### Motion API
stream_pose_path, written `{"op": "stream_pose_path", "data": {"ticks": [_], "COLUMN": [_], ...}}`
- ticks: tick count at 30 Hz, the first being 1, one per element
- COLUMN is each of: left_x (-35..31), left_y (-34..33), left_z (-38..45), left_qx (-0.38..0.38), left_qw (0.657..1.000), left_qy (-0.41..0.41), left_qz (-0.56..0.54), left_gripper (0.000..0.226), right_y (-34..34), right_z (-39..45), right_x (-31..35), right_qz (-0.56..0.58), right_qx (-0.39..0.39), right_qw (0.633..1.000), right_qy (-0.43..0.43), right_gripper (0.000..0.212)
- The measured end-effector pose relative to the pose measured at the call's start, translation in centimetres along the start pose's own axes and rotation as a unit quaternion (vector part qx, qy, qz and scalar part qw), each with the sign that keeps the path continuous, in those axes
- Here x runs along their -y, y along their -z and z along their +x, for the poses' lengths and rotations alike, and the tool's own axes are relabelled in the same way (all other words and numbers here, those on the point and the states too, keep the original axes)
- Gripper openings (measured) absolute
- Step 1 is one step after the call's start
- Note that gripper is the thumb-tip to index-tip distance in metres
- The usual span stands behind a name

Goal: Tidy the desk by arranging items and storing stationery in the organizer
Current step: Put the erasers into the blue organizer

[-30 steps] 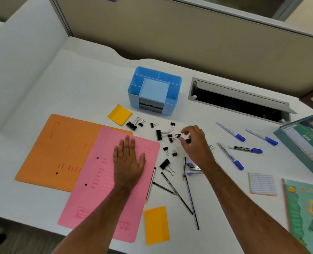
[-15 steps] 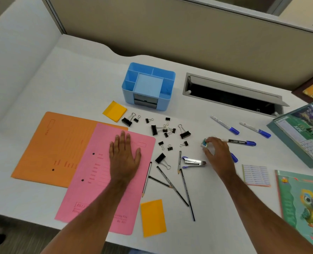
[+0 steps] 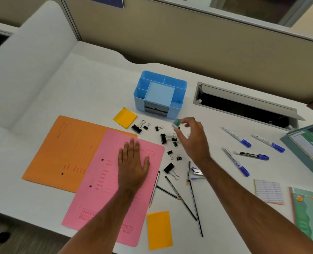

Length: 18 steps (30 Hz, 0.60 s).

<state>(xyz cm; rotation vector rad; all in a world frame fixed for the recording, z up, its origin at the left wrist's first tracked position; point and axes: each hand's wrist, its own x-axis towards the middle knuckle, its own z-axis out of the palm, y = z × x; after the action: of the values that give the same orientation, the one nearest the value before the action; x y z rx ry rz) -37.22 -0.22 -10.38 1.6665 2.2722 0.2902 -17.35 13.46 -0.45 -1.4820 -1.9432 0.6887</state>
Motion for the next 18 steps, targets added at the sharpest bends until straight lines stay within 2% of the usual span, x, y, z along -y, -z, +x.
{"op": "stream_pose_path", "data": {"ticks": [7, 18], "left_x": [0.0, 0.0], "left_y": [0.1, 0.2], "left_z": [0.0, 0.1], "left_qx": [0.007, 0.024], "left_qw": [1.0, 1.0], "left_qy": [0.007, 0.01], "left_qz": [0.002, 0.0], "left_gripper": [0.078, 0.077], "right_y": [-5.1, -9.2], "right_z": [6.5, 13.8], "right_x": [7.2, 9.7], "right_qz": [-0.006, -0.112], "right_qx": [0.018, 0.026], "right_qw": [0.993, 0.984], "right_qy": [0.118, 0.136], "right_gripper": [0.028, 0.032]}}
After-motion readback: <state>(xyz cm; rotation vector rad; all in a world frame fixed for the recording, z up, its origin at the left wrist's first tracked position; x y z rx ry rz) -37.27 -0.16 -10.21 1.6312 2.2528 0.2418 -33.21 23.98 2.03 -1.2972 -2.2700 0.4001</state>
